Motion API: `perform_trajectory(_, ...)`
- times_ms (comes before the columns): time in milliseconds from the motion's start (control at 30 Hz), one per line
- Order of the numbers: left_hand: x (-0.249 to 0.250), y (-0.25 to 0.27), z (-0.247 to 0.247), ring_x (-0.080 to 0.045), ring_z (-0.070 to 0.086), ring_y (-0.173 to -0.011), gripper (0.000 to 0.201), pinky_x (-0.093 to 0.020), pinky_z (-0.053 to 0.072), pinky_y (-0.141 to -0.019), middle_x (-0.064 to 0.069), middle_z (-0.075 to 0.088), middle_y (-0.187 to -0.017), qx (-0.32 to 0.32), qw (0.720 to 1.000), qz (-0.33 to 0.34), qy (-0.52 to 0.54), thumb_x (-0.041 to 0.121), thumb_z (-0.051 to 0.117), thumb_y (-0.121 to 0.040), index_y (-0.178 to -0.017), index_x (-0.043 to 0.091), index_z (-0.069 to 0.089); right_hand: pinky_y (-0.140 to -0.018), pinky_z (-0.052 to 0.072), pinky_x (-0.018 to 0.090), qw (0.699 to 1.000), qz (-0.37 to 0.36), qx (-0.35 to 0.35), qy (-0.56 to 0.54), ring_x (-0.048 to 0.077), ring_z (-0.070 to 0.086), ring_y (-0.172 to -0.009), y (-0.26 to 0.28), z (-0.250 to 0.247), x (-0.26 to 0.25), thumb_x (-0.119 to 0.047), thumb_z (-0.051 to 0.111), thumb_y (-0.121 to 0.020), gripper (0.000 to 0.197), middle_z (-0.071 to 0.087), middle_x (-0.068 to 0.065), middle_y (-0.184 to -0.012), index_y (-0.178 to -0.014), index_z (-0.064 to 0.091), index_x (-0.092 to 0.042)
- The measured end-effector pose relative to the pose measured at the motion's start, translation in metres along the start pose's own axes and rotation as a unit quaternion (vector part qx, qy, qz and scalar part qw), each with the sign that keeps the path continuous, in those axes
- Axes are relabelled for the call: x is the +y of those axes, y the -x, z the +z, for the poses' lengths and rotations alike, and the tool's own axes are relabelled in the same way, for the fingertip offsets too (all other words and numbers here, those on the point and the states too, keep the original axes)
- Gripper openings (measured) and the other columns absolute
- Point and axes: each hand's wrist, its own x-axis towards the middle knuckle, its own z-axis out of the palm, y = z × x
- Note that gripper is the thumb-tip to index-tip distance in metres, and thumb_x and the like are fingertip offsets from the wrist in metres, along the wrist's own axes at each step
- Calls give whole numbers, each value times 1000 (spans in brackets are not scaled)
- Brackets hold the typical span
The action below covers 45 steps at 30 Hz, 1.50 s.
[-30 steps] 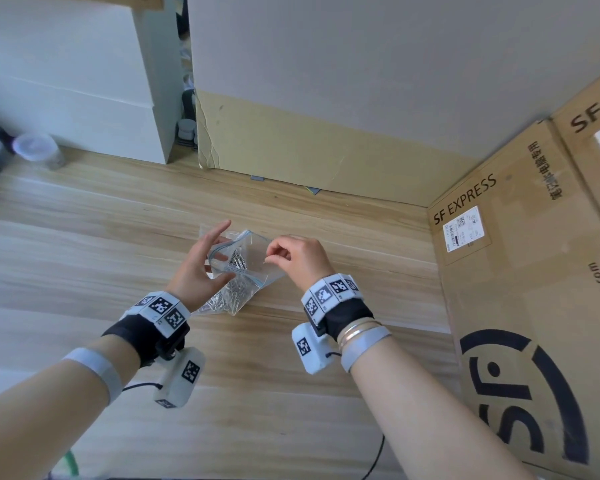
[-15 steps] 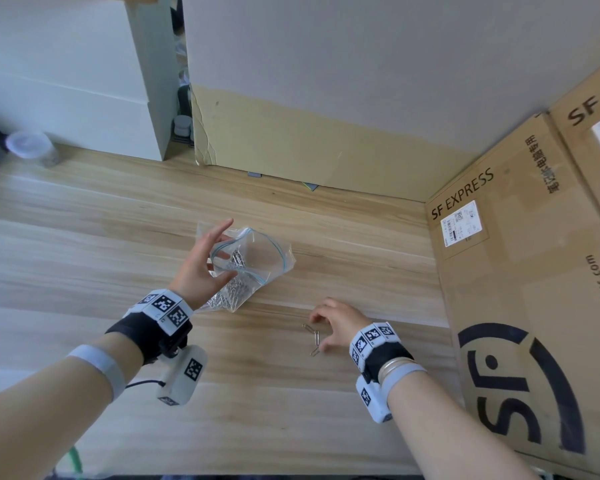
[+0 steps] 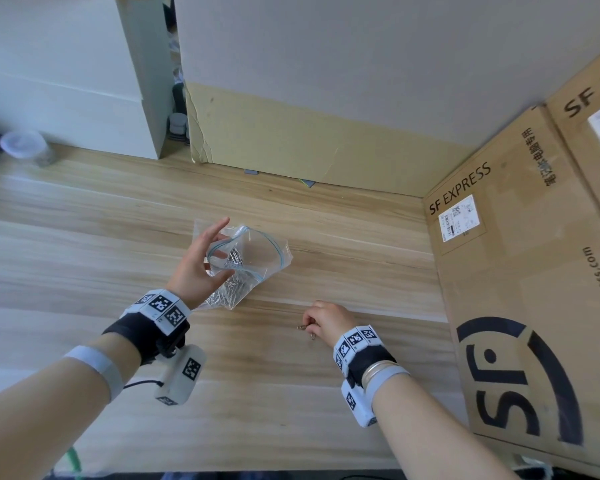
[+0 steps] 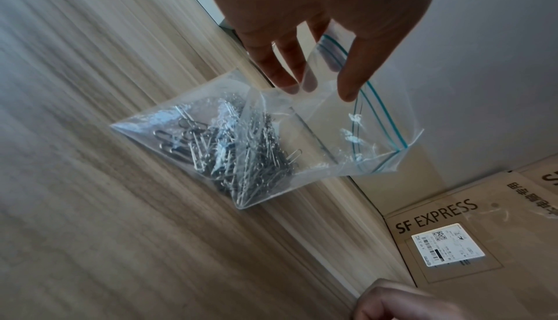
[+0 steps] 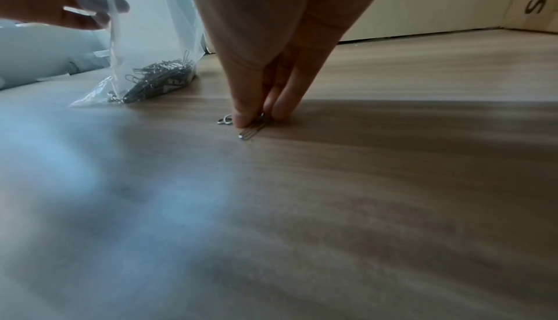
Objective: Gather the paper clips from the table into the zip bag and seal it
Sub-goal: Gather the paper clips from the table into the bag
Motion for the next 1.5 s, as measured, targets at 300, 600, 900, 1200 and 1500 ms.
perform_trajectory(300,0,3,0,7,55,-90,99,-11,47,-72,3,48,-117,1,1000,2,-6,-3,69,-72,-121,68,21,-81,43,33,998,-30,-25,50,26,55,-97,-6,0,-6,-10,52,-84,12,59,11,-104,-91,60,-8)
perform_trajectory(600,-1,3,-1,6,56,-91,96,-19,47,-77,19,45,-115,-4,1000,-10,1,-2,68,-73,-123,65,22,-69,43,24,998,-28,-16,-48,11,50,-66,16,-10,16,-4,55,-77,25,57,-7,-73,-99,58,-17)
perform_trajectory(900,1,1,0,7,55,-92,97,-18,47,-76,22,45,-115,-7,1000,-6,-1,-2,68,-73,-123,66,21,-81,46,32,997,-2,-71,33,23,57,-93,3,-10,5,-10,51,-84,17,65,7,-100,-97,62,-11)
perform_trajectory(1200,0,0,1,5,56,-92,96,-20,46,-79,20,45,-116,-6,1000,-6,2,-1,68,-73,-124,64,21,-70,38,30,993,1,-81,87,25,52,-83,0,-9,-4,-5,49,-80,12,60,11,-103,-79,50,-17)
perform_trajectory(1500,1,-4,-1,5,55,-94,97,-26,50,-79,13,48,-116,3,1000,1,-5,-1,70,-71,-124,64,22,-69,50,27,968,-91,221,-73,16,55,-68,-13,-98,-62,-3,58,-78,8,61,2,-76,-82,63,-8)
